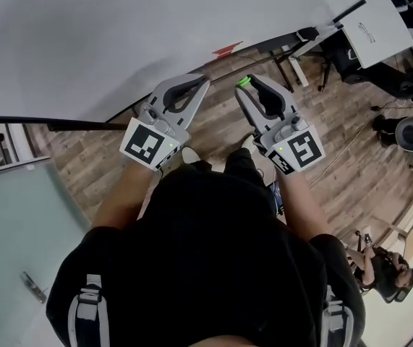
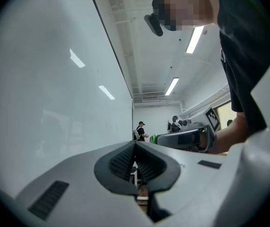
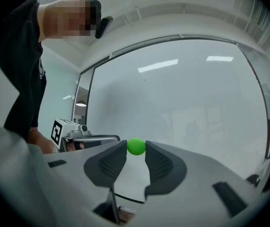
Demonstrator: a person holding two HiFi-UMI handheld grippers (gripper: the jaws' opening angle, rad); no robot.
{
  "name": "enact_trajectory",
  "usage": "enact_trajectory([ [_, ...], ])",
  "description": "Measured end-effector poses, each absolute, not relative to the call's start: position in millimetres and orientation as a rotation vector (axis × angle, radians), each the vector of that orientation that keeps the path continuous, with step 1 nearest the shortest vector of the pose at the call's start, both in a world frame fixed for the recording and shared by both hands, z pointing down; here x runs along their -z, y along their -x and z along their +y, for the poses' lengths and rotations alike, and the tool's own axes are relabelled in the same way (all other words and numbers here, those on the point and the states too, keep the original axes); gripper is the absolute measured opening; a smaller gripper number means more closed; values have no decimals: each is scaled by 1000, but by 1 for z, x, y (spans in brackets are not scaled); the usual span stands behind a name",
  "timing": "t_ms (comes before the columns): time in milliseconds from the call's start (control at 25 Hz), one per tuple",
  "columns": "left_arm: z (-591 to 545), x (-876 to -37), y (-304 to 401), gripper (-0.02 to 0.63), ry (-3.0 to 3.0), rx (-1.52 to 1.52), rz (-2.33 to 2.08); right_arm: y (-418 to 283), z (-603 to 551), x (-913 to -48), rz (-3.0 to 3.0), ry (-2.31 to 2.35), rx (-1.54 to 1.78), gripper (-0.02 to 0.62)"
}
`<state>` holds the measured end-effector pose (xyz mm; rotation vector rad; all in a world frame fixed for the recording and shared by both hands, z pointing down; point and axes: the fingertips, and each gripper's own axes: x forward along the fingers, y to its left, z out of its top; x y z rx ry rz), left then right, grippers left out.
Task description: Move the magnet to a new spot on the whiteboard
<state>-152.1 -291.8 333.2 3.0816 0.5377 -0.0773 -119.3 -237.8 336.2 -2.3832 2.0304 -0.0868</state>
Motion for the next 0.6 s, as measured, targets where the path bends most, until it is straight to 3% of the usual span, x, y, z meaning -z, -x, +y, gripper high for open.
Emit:
enact_trajectory([
  [600, -219, -331, 53, 2, -3101, 44, 597, 12, -158, -330, 1929, 2455, 24, 118],
])
